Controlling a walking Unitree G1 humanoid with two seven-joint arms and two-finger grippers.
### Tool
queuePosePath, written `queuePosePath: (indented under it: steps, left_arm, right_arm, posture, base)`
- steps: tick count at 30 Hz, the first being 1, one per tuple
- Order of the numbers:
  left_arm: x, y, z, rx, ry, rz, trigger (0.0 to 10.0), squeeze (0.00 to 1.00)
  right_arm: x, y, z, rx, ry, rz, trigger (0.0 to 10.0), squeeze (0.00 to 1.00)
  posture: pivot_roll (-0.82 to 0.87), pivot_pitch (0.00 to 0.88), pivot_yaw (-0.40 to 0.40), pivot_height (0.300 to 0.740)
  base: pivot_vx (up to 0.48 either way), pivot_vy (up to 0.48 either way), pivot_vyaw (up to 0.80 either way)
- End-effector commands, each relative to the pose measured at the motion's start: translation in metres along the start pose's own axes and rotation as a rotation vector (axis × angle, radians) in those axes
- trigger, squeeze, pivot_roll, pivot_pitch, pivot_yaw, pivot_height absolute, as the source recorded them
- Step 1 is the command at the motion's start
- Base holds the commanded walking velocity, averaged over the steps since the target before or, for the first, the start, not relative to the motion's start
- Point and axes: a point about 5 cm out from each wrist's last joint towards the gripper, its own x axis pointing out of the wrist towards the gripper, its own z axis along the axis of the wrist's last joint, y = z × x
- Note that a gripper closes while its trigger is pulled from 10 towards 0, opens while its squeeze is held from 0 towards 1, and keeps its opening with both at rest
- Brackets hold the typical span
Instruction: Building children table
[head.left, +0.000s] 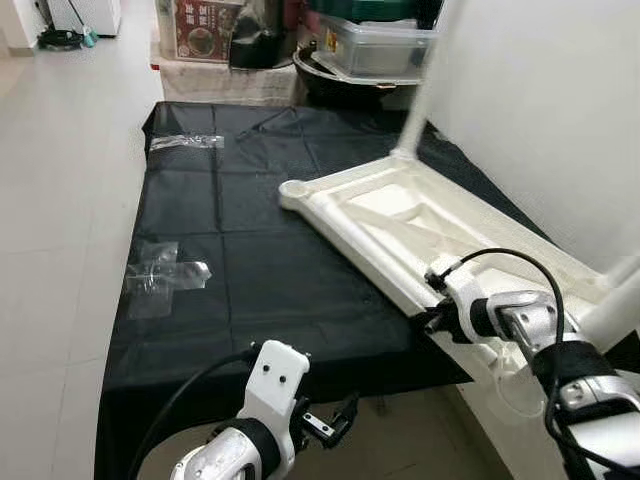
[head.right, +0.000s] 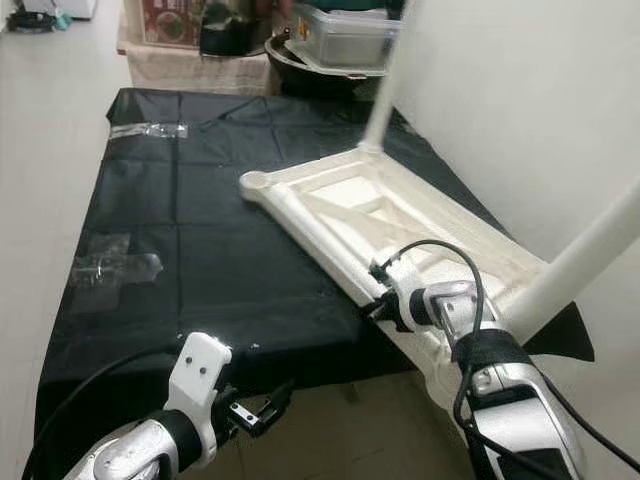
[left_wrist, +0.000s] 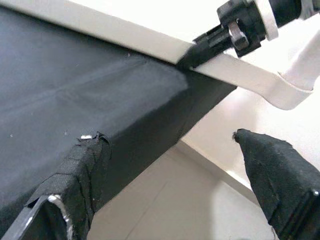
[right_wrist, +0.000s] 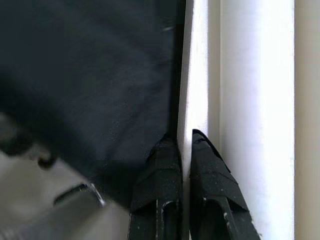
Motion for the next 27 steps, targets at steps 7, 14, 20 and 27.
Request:
queuePosePath:
  steps: [7, 14, 20, 27]
  left_arm:
    - [0.005, -0.002, -0.003, -0.008, 0.007, -0.023, 10.0, 0.0]
    - [0.008, -0.002, -0.003, -0.004, 0.002, -0.027, 10.0, 0.0]
    - [0.008, -0.001, -0.003, -0.003, 0.0, -0.028, 10.0, 0.0]
    - [0.01, -0.001, -0.004, -0.003, -0.003, -0.03, 10.0, 0.0]
  right_arm:
    - [-0.015, 0.004, 0.022, -0.374, 0.043, 0.149, 0.0, 0.0]
    - [-0.021, -0.007, 0.022, -0.572, 0.18, 0.094, 0.0, 0.0]
    - [-0.028, -0.016, 0.019, -0.673, 0.277, 0.058, 0.0, 0.0]
    - [-0.029, -0.025, 0.035, -0.654, 0.15, -0.085, 10.0, 1.0]
  posture:
    - [0.13, 0.039, -0.141, 0.74]
    - [0.13, 0.034, -0.146, 0.74]
    - [0.13, 0.032, -0.145, 0.74]
    - [0.13, 0.025, -0.143, 0.74]
  base:
    - [0.0, 0.0, 0.0]
    - [0.0, 0.0, 0.0]
    - [0.0, 0.0, 0.0]
    - [0.0, 0.0, 0.0]
